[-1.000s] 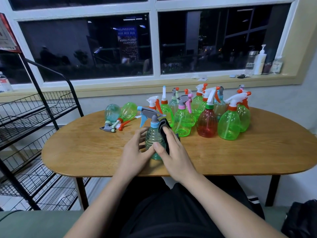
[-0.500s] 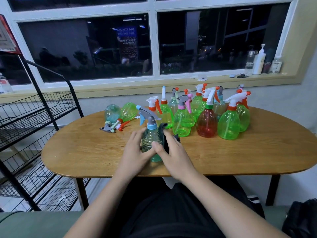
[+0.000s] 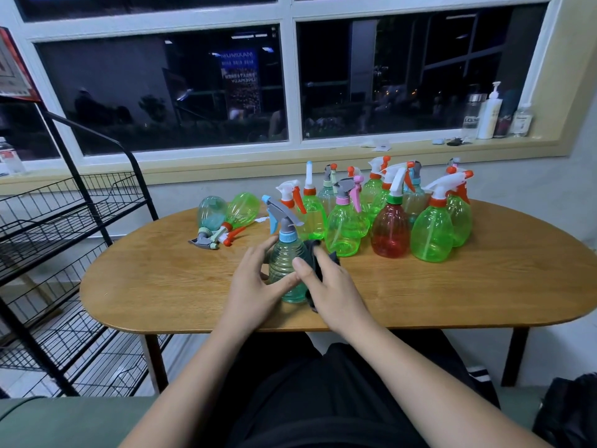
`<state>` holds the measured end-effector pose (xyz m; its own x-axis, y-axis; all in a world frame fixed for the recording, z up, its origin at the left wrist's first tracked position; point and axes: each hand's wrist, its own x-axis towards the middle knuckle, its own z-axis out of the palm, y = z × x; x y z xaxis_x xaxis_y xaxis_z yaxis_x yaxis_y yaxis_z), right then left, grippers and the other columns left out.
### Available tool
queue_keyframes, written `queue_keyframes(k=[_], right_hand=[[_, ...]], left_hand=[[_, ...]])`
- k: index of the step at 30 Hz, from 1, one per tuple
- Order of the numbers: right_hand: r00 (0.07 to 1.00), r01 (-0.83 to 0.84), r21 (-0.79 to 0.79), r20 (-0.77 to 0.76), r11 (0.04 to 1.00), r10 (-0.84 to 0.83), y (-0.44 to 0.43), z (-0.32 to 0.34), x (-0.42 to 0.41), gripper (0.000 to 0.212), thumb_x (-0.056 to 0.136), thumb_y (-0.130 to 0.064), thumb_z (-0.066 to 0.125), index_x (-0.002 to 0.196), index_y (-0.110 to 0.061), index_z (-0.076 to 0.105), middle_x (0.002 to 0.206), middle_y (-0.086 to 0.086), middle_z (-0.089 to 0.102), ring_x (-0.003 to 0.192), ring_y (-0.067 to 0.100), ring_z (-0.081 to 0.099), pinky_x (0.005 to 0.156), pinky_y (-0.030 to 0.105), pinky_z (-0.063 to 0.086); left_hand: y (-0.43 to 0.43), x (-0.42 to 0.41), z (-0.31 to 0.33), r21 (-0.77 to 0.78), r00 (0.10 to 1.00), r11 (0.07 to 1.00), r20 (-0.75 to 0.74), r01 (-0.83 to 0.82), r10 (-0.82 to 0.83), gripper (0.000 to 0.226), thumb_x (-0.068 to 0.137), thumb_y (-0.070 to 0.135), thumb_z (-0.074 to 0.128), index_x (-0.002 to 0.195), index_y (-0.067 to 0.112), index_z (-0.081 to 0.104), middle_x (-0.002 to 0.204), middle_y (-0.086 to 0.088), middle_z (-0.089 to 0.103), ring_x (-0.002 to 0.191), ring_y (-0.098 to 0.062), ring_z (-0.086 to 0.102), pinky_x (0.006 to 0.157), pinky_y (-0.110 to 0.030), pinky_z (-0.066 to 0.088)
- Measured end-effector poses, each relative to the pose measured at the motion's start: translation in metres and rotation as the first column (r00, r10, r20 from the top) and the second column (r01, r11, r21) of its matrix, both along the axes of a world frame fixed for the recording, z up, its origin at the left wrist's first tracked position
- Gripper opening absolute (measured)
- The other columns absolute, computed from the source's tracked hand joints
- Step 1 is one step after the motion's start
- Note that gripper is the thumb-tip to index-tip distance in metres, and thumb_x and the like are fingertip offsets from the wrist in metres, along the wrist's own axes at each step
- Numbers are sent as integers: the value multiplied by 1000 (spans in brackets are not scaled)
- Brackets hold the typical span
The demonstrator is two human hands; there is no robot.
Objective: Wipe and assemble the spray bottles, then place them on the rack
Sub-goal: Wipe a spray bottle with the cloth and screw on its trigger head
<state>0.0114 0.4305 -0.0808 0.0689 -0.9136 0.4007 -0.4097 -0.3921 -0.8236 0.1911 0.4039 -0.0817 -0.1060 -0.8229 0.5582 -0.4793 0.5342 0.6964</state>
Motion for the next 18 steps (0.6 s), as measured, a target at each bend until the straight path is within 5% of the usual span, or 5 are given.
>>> queue_keyframes(k=[2, 6, 9, 12, 18], right_hand=[[1000, -4, -84, -22, 996, 2, 4, 0, -1, 60, 107, -54, 53, 160, -30, 42, 150, -32, 48, 138, -22, 36, 110, 4, 28], [993, -11, -79, -116, 997, 2, 3, -5, 2, 73, 105, -60, 50, 168, -28, 28, 170, -19, 28, 151, -14, 17, 115, 3, 12], [996, -21, -10, -84, 1000, 20, -4, -3, -1, 67, 103, -68, 49, 161, -39, 37, 155, -23, 49, 141, -6, 43, 111, 18, 36], [999, 30, 99, -17, 995, -28, -12, -3, -3, 51, 96, -78, 48, 128, -40, 59, 101, -16, 72, 92, 6, 65, 84, 35, 52], [996, 1, 39, -88, 999, 2, -5, -5, 3, 79, 91, -87, 46, 151, -36, 47, 149, -13, 59, 138, 8, 53, 116, 41, 45]], left_hand=[[1, -1, 0, 29, 999, 999, -35, 18, -17, 75, 86, 40, 83, 153, 33, 50, 134, 23, 64, 125, 8, 58, 92, -12, 48], [2, -3, 0, 31, 998, 999, -53, 29, -27, 60, 90, 25, 82, 143, 28, 53, 131, 22, 67, 122, 10, 61, 93, -8, 46], [2, -4, 0, 33, 997, 999, -71, 43, -40, 56, 92, 30, 80, 141, 27, 53, 133, 22, 66, 122, 7, 62, 96, -14, 51], [2, -4, 0, 34, 996, 999, -85, 30, -27, 59, 92, 38, 79, 144, 30, 53, 137, 27, 56, 125, 8, 58, 96, -19, 55], [-4, -1, -2, -20, 1000, 999, 15, -26, 26, 63, 88, 38, 83, 145, 31, 56, 128, 16, 52, 122, -4, 59, 106, -33, 51]])
